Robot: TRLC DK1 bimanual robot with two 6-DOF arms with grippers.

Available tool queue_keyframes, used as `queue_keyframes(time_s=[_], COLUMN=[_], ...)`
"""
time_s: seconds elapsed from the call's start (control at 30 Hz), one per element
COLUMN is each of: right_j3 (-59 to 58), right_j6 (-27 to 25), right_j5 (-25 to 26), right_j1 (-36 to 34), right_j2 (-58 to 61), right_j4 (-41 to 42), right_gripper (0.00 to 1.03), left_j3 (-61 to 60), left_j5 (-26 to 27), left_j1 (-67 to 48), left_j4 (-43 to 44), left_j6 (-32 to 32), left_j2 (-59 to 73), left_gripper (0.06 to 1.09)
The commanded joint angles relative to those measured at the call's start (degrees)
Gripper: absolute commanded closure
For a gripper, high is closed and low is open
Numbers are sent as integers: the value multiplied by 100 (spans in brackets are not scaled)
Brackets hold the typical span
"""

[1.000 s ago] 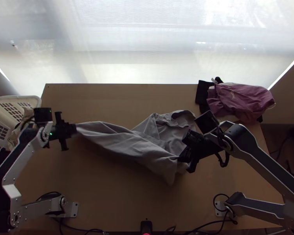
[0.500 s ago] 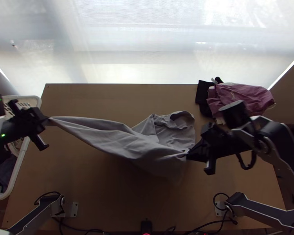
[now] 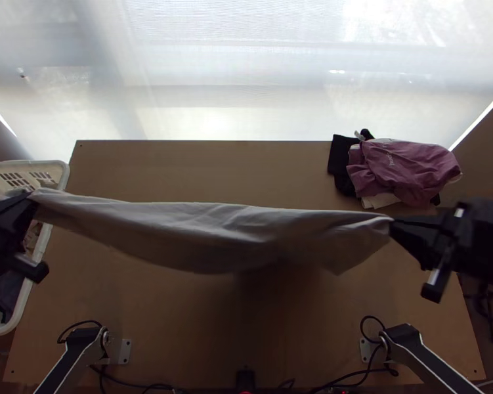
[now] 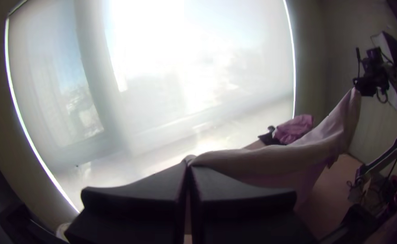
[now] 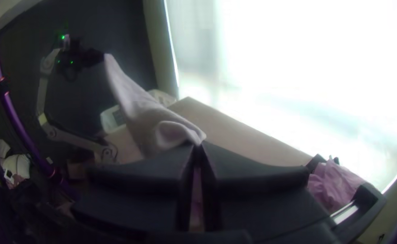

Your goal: Fold the t-shirt

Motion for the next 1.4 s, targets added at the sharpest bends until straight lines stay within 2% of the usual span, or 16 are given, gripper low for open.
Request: queue_keyframes(time_s=[0.0,0.07,0.2,0.37,0.47,0.63,0.73,0.8,0.87,0.97,1.07,1.2,1.27,1.37], right_j3=[86,-90,-354,-626,-1259,-2472,-3157,-3535,-3702,-3834,-3685,-3087,-2674,-1865], right_j6=[799,993,1661,1652,1573,1494,1458,1291,1036,685,412,184,87,-18], right_j5=[25,25,78,69,25,43,104,368,553,781,878,1027,1229,1344], right_j1=[-596,-693,-1273,-1440,-1405,-1308,-1071,-789,-578,-464,-482,-499,-508,-491], right_j2=[-716,-892,-1164,-1287,-1393,-1138,-778,-444,40,866,1630,2852,3476,4399], right_j4=[1036,1352,1967,1985,2108,3101,3760,4173,4367,4727,5000,5316,5483,5509], right_gripper=[100,100,100,100,100,100,100,100,100,100,100,100,100,100], left_j3=[138,24,-20,-187,-1101,-2771,-3852,-4520,-4960,-5364,-5303,-4520,-4028,-3132], left_j5=[395,430,457,571,668,668,650,633,597,0,-88,-194,-510,-536], left_j1=[-65,-65,5,40,128,172,172,163,-48,-663,-812,-997,-979,-883], left_j4=[688,996,1382,1365,1620,2595,3474,4195,4731,5522,6243,6673,6981,6840], left_j6=[-1639,-2026,-2369,-2457,-2263,-1894,-1719,-1780,-1859,-1657,-1472,-1156,-998,-989], left_j2=[-670,-793,-951,-1223,-1496,-1628,-1628,-1513,-1109,-239,904,2697,3514,4446], left_gripper=[105,105,105,105,105,105,105,105,105,105,105,105,105,105])
